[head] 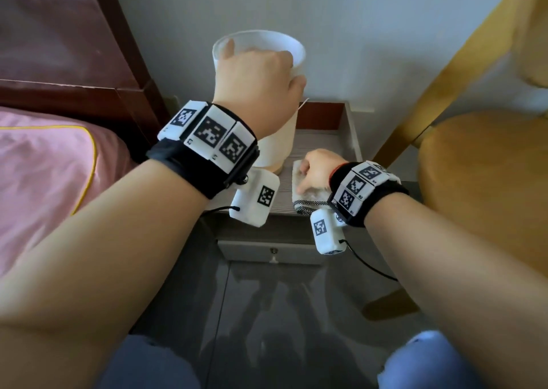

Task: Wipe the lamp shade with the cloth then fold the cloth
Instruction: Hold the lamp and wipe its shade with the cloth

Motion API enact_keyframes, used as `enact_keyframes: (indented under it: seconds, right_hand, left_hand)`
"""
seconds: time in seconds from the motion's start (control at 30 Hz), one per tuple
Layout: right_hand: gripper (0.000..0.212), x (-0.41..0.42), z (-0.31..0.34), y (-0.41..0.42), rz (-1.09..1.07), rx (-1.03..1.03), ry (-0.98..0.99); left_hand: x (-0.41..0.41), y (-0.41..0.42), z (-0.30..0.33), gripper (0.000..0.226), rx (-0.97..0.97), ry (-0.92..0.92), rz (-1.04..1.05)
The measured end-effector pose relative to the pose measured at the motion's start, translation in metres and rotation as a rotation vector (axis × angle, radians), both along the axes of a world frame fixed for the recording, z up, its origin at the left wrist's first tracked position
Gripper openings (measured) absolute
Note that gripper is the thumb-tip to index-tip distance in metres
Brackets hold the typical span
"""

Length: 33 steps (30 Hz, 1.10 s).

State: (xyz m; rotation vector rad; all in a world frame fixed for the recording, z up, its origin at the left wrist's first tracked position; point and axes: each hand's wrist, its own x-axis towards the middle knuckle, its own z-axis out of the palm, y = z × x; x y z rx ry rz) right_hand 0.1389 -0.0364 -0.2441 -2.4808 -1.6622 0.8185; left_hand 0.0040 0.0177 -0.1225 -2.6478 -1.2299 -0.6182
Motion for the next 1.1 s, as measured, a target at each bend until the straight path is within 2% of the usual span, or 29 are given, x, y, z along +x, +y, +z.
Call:
enact_keyframes:
  seconds: [0.07, 0.17, 0.2, 0.33, 0.43, 0.6, 0.9, 1.1]
  right_hand:
    - [0.039, -0.001, -0.002, -0.001, -0.043, 0.015, -0.047]
    - [0.046, -0.005, -0.006, -0.011, -0.079, 0.041, -0.161]
    - [0.044, -0.008, -0.007, -0.014, -0.09, 0.056, -0.181]
    - [0.016, -0.014, -0.011, -0.026, -0.056, 0.117, -0.243]
    - [0.024, -0.012, -0.007, -0.033, -0.064, 0.117, -0.177]
    - [0.022, -0.011, 0.009, -0.037, -0.054, 0.026, -0.189]
    - [0.013, -0.016, 0.033, -0.068, -0.017, 0.193, -0.378]
    - [0.018, -0.018, 0.054, -0.081, -0.014, 0.272, -0.427]
  left_hand:
    - [-0.004, -0.001, -0.003, 0.037, -0.023, 0.001, 0.036]
    - [-0.008, -0.008, -0.007, 0.042, -0.032, -0.012, 0.066]
    - [-0.009, -0.011, -0.009, 0.044, -0.026, -0.024, 0.068]
    - [-0.017, -0.018, -0.012, 0.045, -0.025, -0.101, 0.07]
    - [-0.021, -0.022, -0.011, 0.041, -0.051, -0.065, 0.038]
    - [-0.025, -0.03, -0.006, 0.038, -0.059, -0.03, 0.039]
    - [-0.056, -0.043, -0.01, 0.032, -0.021, -0.036, 0.081]
    - [-0.074, -0.06, -0.007, 0.033, -0.113, -0.049, 0.047]
